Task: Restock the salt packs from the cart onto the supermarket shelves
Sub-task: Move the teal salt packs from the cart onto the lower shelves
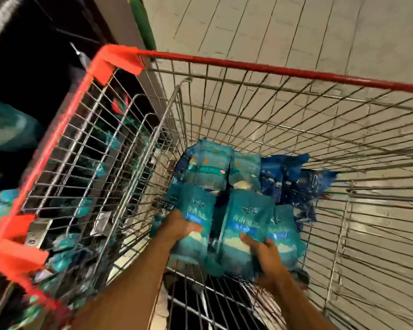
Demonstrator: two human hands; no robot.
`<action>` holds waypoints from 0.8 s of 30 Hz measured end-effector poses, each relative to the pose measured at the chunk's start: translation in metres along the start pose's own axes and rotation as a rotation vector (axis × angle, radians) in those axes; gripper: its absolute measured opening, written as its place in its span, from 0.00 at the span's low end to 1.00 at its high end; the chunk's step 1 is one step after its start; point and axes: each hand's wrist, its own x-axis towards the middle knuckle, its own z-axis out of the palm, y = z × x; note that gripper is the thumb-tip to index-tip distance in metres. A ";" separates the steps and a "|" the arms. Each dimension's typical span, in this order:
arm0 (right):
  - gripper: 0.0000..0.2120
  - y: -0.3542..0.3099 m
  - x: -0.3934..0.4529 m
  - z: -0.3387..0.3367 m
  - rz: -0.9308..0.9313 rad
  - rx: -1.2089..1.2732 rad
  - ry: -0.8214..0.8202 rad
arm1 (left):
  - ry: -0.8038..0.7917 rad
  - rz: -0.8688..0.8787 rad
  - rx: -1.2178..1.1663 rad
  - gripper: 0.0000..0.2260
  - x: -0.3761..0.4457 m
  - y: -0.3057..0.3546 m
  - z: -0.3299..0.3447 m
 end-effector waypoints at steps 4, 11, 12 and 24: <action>0.41 -0.055 -0.048 -0.019 -0.096 -0.074 -0.075 | -0.020 0.111 -0.097 0.34 -0.060 0.047 -0.017; 0.44 -0.124 -0.147 -0.018 -0.332 -0.013 -0.231 | 0.101 0.366 -0.340 0.16 -0.212 0.076 -0.091; 0.43 -0.130 -0.161 -0.011 -0.359 -0.006 -0.265 | 0.114 0.394 -0.398 0.15 -0.234 0.072 -0.105; 0.18 -0.166 -0.325 0.156 -0.712 -0.282 -0.764 | 0.519 0.495 -0.829 0.12 -0.383 -0.084 -0.202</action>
